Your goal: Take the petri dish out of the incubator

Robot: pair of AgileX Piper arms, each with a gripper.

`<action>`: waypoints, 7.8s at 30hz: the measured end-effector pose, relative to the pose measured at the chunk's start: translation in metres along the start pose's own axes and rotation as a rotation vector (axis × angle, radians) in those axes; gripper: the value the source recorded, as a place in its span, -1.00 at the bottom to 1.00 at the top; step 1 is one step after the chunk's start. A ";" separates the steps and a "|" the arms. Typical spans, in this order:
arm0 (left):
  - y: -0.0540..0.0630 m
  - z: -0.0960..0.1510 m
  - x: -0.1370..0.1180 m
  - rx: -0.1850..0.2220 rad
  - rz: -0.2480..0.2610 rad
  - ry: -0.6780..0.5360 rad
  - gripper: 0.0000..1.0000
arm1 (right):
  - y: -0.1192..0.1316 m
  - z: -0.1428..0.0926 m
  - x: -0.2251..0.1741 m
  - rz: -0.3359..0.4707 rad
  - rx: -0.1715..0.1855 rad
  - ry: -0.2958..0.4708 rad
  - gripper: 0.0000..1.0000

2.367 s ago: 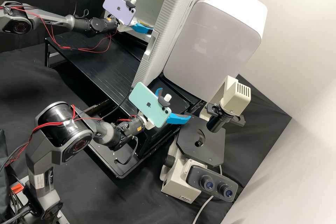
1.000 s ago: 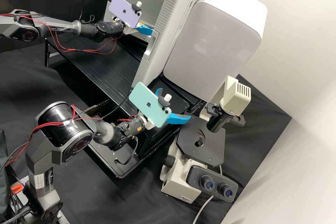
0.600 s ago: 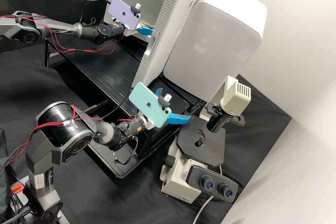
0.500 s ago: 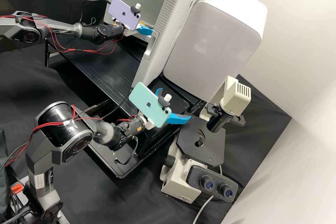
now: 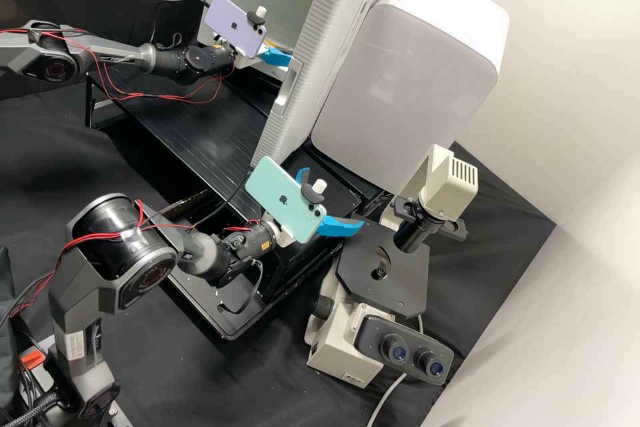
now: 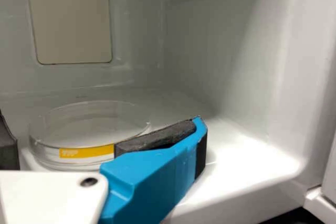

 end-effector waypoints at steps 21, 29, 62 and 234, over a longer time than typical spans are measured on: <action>-0.001 -0.004 0.001 0.006 0.009 0.012 -1.00 | 0.000 0.000 0.000 0.000 0.000 0.000 1.00; -0.001 -0.004 0.001 0.006 0.009 0.012 -1.00 | 0.000 0.000 0.000 0.000 0.000 0.000 1.00; -0.001 -0.004 0.001 0.006 0.009 0.012 -1.00 | 0.000 0.000 0.000 0.000 0.000 0.000 1.00; -0.064 -0.041 -0.297 0.012 -0.210 -0.479 -1.00 | 0.000 0.000 0.000 0.000 0.000 0.000 1.00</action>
